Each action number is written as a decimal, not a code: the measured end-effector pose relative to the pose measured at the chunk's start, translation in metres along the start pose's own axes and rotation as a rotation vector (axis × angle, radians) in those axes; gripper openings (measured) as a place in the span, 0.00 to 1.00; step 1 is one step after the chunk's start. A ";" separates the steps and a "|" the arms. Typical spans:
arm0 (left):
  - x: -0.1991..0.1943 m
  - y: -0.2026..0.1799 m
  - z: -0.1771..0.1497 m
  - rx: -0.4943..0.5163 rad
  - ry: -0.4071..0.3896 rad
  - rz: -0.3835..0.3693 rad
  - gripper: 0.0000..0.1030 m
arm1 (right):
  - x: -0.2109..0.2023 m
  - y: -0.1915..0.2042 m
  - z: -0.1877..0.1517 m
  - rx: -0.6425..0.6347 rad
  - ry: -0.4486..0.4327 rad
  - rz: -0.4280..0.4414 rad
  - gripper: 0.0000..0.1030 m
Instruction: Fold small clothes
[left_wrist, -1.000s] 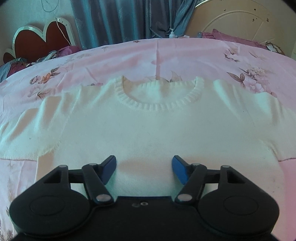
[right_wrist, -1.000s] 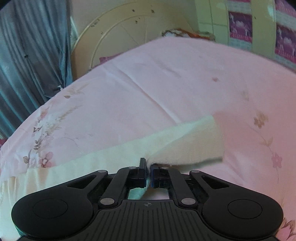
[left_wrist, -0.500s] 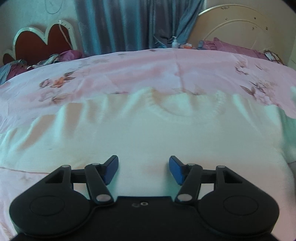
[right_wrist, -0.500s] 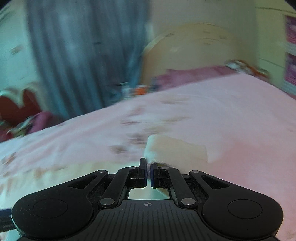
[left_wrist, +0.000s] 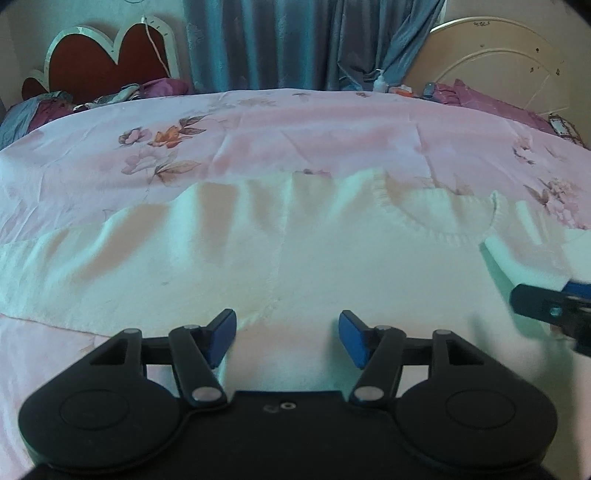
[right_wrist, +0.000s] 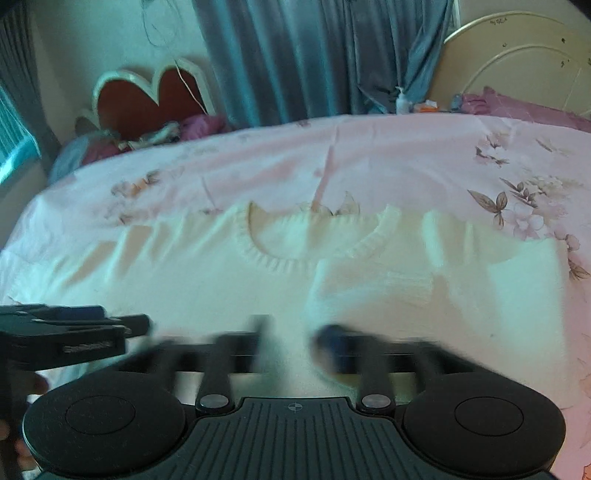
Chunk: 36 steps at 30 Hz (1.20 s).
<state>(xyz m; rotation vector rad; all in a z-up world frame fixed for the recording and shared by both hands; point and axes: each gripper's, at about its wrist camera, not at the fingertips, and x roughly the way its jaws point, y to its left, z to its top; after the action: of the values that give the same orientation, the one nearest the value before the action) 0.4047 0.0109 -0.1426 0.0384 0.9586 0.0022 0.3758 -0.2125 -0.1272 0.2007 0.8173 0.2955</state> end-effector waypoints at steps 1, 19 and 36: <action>0.000 -0.003 0.001 0.002 0.001 -0.009 0.58 | -0.008 -0.003 0.002 -0.006 -0.027 -0.014 0.74; 0.005 -0.099 -0.007 0.144 0.036 -0.174 0.59 | -0.073 -0.122 -0.053 0.172 -0.010 -0.258 0.74; 0.009 -0.148 -0.019 0.272 -0.082 -0.221 0.59 | -0.069 -0.139 -0.063 0.219 0.004 -0.255 0.74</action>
<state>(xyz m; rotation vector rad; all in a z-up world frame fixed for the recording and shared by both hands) 0.3921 -0.1367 -0.1665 0.1821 0.8722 -0.3311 0.3103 -0.3625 -0.1622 0.2979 0.8688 -0.0344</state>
